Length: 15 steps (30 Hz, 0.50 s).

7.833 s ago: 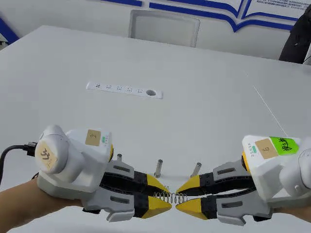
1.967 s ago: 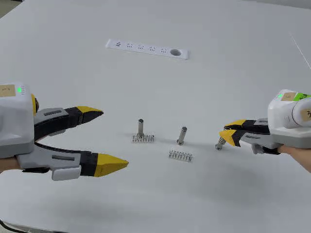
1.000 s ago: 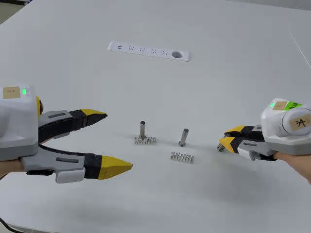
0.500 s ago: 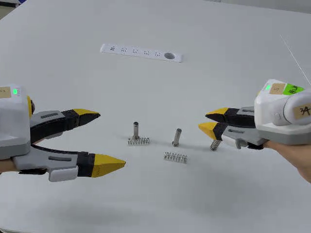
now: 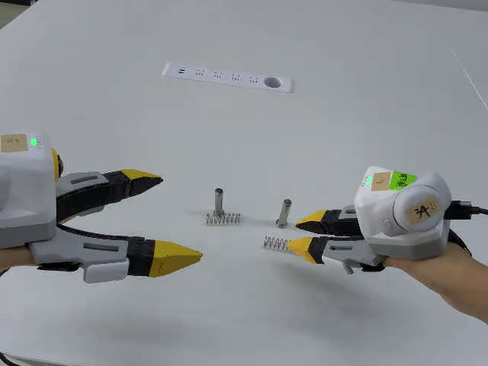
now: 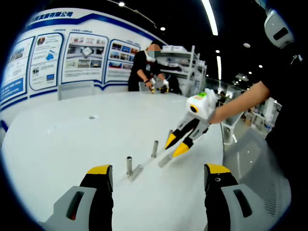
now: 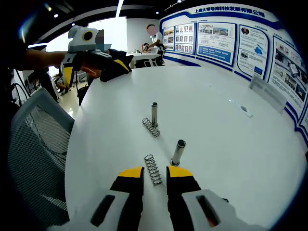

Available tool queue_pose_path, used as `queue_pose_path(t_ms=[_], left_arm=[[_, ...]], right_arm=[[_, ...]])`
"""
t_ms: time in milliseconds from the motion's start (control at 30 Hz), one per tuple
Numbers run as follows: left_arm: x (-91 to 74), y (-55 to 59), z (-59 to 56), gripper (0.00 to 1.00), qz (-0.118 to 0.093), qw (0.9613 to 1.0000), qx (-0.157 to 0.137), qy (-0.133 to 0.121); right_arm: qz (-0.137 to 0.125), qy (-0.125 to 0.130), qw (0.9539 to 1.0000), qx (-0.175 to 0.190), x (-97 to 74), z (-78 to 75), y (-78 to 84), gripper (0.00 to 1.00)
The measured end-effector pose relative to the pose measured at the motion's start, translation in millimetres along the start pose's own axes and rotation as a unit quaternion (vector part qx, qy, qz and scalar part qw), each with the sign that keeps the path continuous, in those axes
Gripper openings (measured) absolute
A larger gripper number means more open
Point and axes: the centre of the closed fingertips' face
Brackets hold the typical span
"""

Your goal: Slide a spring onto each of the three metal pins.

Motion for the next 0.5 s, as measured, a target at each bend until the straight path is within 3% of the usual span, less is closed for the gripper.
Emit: queue_pose_path(t_ms=[67,167,500], left_arm=[[0.3,0.2,0.6,0.79,0.004,1.0,0.001,-0.001],[0.7,-1.3,1.6,0.79,0.004,1.0,0.0,-0.001],[0.3,-1.6,3.8,0.79,0.006,1.0,-0.002,-0.006]], right_arm=[[0.013,-0.006,0.9999,-0.008,4.7,-0.3,6.6,0.19],[0.016,-0.004,0.9996,0.024,8.5,-2.3,9.7,0.19],[0.044,-0.025,0.9987,-0.009,17.5,6.1,22.9,0.18]])
Point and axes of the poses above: the centre of the closed fingertips' face, and the gripper's own axes: x roughly forward along the fingers, z roughly to its left, y roughly out of its underside, and after that the axes turned 10 degrees about -x, right-handed
